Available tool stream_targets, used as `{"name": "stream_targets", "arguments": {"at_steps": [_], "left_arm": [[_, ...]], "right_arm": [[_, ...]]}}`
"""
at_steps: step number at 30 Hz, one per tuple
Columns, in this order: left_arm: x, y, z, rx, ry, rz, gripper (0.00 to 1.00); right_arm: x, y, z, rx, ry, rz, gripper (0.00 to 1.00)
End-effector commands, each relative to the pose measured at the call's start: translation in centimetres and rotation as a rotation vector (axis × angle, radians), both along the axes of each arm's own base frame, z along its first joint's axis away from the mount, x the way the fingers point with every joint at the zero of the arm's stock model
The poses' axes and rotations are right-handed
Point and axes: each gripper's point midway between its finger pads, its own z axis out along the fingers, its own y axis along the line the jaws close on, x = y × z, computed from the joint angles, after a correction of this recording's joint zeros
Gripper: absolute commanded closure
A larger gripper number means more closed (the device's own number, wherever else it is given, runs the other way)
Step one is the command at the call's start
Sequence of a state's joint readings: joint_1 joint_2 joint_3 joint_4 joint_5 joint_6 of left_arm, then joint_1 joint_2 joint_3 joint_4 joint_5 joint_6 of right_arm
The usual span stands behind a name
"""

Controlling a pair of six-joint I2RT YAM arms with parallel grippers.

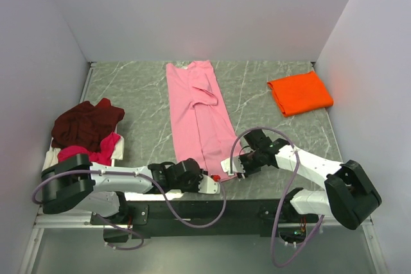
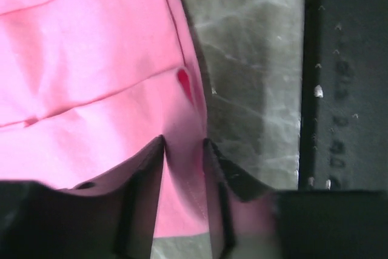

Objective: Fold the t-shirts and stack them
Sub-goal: Fold the tshirt

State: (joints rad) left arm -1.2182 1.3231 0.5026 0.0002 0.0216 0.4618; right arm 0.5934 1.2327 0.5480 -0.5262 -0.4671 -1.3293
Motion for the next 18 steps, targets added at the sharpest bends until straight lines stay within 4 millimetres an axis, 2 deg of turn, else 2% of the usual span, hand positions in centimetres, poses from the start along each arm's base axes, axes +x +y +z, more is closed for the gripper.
{"name": "stream_targets", "arguments": {"at_steps": [1, 2, 3, 4, 11, 15, 17, 18], "left_arm": [[0.8, 2.7, -2.1, 0.135, -0.045, 0.037, 0.69], [0.8, 2.7, -2.0, 0.131, -0.048, 0.036, 0.87], [0.7, 2.7, -1.9, 0.127, -0.051, 0.033, 0.95], [0.6, 2.6, -1.8, 0.121, -0.047, 0.024, 0.99], [0.2, 2.5, -0.6, 0.080, -0.060, -0.012, 1.00], [1.4, 2.3, 1.3, 0.019, -0.090, 0.007, 1.00], [3.3, 2.5, 3.0, -0.031, -0.107, 0.060, 1.00], [3.6, 2.3, 3.6, -0.058, -0.099, 0.058, 1.00]], "right_arm": [[-0.2, -0.6, -0.5, -0.029, -0.016, 0.002, 0.65], [-0.2, -0.6, -0.5, -0.024, -0.010, -0.002, 0.68], [-0.3, -0.5, -0.3, -0.021, -0.003, -0.005, 0.73], [-0.4, -0.4, -0.2, -0.019, 0.002, -0.005, 0.75], [0.1, 1.2, 1.7, 0.038, 0.069, -0.061, 0.98], [2.2, 2.4, 4.8, 0.100, 0.093, -0.161, 1.00], [3.3, 2.7, 5.8, 0.117, 0.096, -0.200, 1.00], [4.2, 3.0, 7.0, 0.132, 0.088, -0.211, 1.00]]}}
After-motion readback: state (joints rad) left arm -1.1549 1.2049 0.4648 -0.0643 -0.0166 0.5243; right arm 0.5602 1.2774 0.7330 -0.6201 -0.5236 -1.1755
